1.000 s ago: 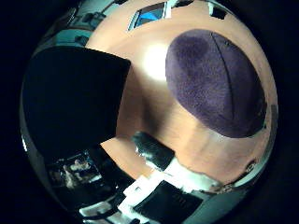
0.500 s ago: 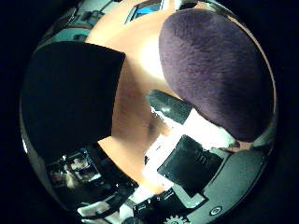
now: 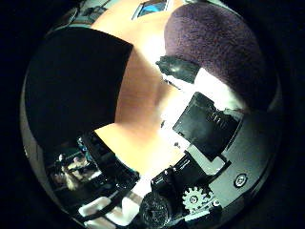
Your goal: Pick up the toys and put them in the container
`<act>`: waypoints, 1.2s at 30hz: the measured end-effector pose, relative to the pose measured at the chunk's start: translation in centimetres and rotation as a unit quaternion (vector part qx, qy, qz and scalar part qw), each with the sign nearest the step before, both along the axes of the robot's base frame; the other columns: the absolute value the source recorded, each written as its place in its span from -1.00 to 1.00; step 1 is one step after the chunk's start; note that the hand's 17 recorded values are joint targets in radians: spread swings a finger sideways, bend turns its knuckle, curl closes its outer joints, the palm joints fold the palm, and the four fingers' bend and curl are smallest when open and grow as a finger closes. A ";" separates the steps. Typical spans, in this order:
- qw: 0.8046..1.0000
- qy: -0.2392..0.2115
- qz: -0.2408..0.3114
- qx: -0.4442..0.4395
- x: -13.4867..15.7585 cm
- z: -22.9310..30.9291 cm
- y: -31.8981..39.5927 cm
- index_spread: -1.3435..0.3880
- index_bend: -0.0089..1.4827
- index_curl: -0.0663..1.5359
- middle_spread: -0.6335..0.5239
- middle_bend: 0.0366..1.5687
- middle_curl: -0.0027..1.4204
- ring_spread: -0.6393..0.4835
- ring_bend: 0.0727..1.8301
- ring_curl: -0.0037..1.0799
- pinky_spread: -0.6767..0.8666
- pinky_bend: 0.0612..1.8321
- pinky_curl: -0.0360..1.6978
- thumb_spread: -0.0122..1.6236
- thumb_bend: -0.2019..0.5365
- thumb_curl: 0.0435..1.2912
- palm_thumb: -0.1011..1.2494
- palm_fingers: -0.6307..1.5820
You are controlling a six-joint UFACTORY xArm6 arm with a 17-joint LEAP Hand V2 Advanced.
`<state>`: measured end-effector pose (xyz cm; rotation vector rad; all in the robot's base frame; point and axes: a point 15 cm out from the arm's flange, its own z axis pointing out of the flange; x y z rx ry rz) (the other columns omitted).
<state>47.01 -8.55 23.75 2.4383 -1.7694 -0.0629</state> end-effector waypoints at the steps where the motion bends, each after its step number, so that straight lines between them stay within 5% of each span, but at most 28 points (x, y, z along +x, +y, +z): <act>1: 1.000 -0.007 -0.001 -0.002 -0.4 1.4 0.0 0.21 0.13 -0.03 -0.19 0.44 -0.02 -0.23 0.35 0.01 -0.47 0.33 -0.45 0.28 -0.46 -0.38 0.58 0.72; 10: 0.999 -0.043 -0.009 -0.001 -6.4 13.2 1.4 0.28 0.43 0.06 -0.13 0.66 0.02 -0.21 0.50 0.14 -0.38 0.44 -0.27 0.51 -0.48 -0.35 0.59 0.63; 19: 0.988 -0.146 0.033 0.044 -7.7 28.2 10.6 0.32 0.54 0.02 -0.12 0.71 0.00 -0.21 0.53 0.18 -0.36 0.41 -0.14 0.55 -0.48 -0.35 0.63 0.61; 36: 0.954 -0.223 0.159 0.122 -5.7 28.7 35.1 0.34 0.62 -0.06 -0.11 0.73 -0.04 -0.21 0.52 0.20 -0.38 0.28 0.07 0.50 -0.48 -0.31 0.65 0.62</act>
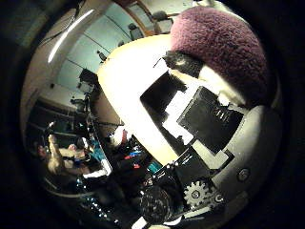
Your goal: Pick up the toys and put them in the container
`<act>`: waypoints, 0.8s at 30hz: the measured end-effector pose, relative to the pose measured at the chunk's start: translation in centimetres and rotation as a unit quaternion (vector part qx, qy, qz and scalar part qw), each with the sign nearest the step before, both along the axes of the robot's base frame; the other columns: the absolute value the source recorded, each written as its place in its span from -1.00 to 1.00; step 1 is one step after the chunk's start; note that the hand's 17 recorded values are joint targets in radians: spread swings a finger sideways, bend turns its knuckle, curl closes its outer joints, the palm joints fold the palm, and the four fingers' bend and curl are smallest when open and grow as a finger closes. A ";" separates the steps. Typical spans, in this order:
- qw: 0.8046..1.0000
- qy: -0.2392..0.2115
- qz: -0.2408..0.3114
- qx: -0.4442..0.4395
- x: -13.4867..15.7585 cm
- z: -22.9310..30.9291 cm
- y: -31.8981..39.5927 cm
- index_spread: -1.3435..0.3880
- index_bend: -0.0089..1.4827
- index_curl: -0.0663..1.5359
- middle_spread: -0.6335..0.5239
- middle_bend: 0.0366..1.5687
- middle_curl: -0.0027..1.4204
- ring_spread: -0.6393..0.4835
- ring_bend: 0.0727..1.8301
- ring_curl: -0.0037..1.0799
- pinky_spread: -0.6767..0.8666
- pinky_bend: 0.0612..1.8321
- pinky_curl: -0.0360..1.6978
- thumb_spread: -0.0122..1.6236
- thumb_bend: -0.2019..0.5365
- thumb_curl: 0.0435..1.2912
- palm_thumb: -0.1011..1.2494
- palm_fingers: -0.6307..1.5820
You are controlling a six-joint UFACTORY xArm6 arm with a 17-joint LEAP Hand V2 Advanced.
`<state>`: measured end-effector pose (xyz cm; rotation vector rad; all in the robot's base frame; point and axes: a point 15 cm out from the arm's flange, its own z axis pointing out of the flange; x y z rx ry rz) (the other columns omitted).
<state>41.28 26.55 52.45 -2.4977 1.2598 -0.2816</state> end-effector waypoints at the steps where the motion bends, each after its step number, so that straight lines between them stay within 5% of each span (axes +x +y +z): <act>1: 1.000 -0.004 0.008 0.003 0.2 -0.3 1.1 0.34 0.63 -0.07 -0.11 0.74 -0.04 -0.21 0.52 0.20 -0.38 0.28 0.08 0.50 -0.48 -0.31 0.65 0.62; 5: 1.000 -0.005 0.024 0.005 0.9 -1.8 3.9 0.34 0.60 -0.08 -0.11 0.73 -0.05 -0.21 0.52 0.19 -0.39 0.25 0.10 0.51 -0.50 -0.31 0.61 0.61; 8: 1.000 0.006 0.025 0.003 1.1 -2.8 4.2 0.32 0.41 -0.12 -0.12 0.64 -0.10 -0.20 0.43 0.11 -0.46 0.16 0.03 0.53 -0.55 -0.39 0.39 0.58; 11: 1.000 0.007 0.026 -0.001 1.1 -2.8 3.8 0.24 0.00 -0.19 -0.17 0.43 -0.19 -0.25 0.34 0.04 -0.59 0.11 -0.04 0.52 -0.55 -0.48 0.20 0.32; 12: 1.000 0.004 0.025 -0.003 1.2 -2.6 3.5 0.18 -0.13 -0.23 -0.21 0.32 -0.22 -0.26 0.28 0.02 -0.56 0.08 -0.03 0.51 -0.55 -0.52 0.11 0.06; 17: 1.000 0.003 0.029 -0.011 1.8 -2.2 1.0 0.03 -0.26 -0.35 -0.11 -0.06 -0.38 -0.01 -0.08 -0.24 0.03 -0.12 -0.14 0.45 -0.55 -0.61 -0.11 -0.38; 19: 0.999 0.011 0.033 -0.021 1.6 -2.2 -0.4 0.01 -0.36 -0.41 -0.02 -0.23 -0.46 0.21 -0.20 -0.35 0.28 -0.18 -0.21 0.42 -0.55 -0.64 -0.19 -0.43; 24: 0.999 0.013 0.036 -0.035 1.3 -1.2 -3.8 -0.01 -0.50 -0.47 0.12 -0.47 -0.54 0.46 -0.37 -0.49 0.49 -0.29 -0.35 0.37 -0.53 -0.67 -0.32 -0.40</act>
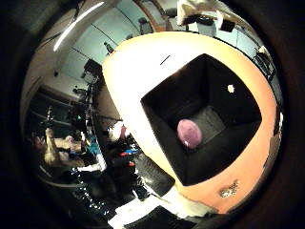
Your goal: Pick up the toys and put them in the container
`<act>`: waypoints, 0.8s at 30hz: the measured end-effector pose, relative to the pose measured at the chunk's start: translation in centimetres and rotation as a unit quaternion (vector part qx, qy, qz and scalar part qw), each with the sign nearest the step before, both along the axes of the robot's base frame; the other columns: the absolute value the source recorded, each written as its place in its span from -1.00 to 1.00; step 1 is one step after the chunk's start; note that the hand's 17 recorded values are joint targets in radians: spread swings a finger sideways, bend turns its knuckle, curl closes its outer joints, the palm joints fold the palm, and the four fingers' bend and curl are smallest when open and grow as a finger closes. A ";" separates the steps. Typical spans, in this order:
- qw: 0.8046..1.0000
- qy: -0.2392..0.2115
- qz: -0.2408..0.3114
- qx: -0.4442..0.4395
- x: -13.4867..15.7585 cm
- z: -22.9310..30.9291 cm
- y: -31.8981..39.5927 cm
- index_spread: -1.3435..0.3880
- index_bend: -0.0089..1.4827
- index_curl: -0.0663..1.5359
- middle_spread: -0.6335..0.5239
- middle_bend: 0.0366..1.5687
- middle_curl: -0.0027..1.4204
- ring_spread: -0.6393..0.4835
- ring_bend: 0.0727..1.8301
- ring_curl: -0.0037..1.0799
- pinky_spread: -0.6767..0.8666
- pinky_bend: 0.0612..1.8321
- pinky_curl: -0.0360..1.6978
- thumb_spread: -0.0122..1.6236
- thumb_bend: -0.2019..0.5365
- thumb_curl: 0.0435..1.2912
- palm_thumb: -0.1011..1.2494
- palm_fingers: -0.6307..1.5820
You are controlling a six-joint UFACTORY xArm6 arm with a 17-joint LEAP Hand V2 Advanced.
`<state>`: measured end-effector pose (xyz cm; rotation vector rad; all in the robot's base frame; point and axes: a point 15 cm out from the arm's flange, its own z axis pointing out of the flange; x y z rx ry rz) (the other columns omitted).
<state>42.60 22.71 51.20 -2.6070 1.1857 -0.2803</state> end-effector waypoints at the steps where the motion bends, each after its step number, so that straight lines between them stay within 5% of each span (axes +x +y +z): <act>1: 1.000 -0.003 -0.004 -0.001 0.3 0.3 -0.9 -0.02 -0.52 -0.48 0.14 -0.50 -0.55 0.47 -0.39 -0.51 0.51 -0.31 -0.37 0.36 -0.52 -0.67 -0.32 -0.39; 6: 0.998 -0.015 -0.056 -0.004 1.5 1.9 -8.3 0.01 -0.63 -0.49 0.15 -0.56 -0.56 0.50 -0.48 -0.58 0.54 -0.44 -0.47 0.35 -0.52 -0.67 -0.33 -0.30; 13: 0.989 0.023 -0.141 -0.040 -0.2 0.9 -23.9 0.07 -0.74 -0.50 0.14 -0.65 -0.57 0.49 -0.57 -0.62 0.51 -0.57 -0.56 0.35 -0.52 -0.66 -0.34 -0.22; 17: 0.981 0.056 -0.174 -0.058 -2.5 -1.4 -32.5 0.08 -0.76 -0.51 0.13 -0.67 -0.56 0.47 -0.60 -0.63 0.48 -0.62 -0.59 0.34 -0.51 -0.66 -0.31 -0.23; 24: 0.976 0.139 -0.154 -0.070 -8.2 -10.8 -39.3 0.05 -0.75 -0.52 0.06 -0.70 -0.55 0.46 -0.68 -0.64 0.44 -0.73 -0.63 0.35 -0.49 -0.63 -0.13 -0.20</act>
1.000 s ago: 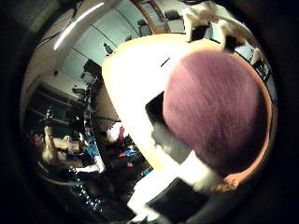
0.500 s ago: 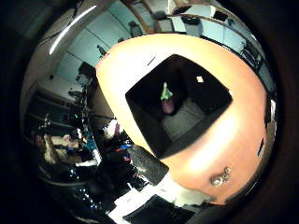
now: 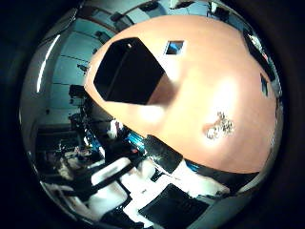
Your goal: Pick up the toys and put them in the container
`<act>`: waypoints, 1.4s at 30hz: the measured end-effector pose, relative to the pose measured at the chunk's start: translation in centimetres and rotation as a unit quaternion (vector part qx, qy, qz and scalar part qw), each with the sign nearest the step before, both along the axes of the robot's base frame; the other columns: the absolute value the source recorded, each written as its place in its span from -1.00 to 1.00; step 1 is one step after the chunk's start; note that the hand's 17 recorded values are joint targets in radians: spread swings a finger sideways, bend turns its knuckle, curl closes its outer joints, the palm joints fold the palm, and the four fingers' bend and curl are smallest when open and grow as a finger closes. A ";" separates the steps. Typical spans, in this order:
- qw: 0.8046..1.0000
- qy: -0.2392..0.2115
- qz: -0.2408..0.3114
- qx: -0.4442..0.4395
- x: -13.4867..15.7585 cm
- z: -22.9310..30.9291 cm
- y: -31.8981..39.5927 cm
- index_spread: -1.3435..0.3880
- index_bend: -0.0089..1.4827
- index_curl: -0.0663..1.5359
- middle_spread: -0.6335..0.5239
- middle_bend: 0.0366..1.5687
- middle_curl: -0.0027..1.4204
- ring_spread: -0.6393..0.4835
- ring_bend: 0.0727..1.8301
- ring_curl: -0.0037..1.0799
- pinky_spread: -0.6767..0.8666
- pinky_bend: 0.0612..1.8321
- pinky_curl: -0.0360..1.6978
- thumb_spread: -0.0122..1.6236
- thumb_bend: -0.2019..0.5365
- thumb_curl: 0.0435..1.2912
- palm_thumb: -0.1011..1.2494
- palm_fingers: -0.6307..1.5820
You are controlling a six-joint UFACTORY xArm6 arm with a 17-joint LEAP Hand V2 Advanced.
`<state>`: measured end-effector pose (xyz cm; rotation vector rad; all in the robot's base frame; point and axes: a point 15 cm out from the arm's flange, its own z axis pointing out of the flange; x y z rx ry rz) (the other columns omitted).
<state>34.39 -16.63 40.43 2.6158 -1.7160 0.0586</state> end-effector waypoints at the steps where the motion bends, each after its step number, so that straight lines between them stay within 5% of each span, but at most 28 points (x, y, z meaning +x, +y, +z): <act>1: 1.000 0.002 0.002 -0.003 -0.4 -1.6 -0.6 0.05 -0.75 -0.52 0.06 -0.70 -0.55 0.46 -0.69 -0.64 0.44 -0.74 -0.63 0.35 -0.50 -0.63 -0.11 -0.20; 7: 0.998 0.014 0.019 -0.062 -3.1 -11.7 -4.4 0.05 -0.77 -0.54 0.00 -0.73 -0.54 0.43 -0.72 -0.63 0.43 -0.76 -0.63 0.33 -0.51 -0.61 -0.04 -0.21; 15: 0.986 0.066 0.091 -0.125 -4.0 -17.3 -8.4 0.02 -0.76 -0.55 -0.04 -0.77 -0.53 0.42 -0.79 -0.61 0.41 -0.78 -0.62 0.29 -0.51 -0.58 0.06 -0.24; 42: 0.973 0.120 0.124 -0.155 1.3 -22.0 -15.3 0.00 -0.75 -0.55 -0.04 -0.80 -0.54 0.42 -0.86 -0.54 0.40 -0.82 -0.60 0.24 -0.51 -0.53 0.22 -0.23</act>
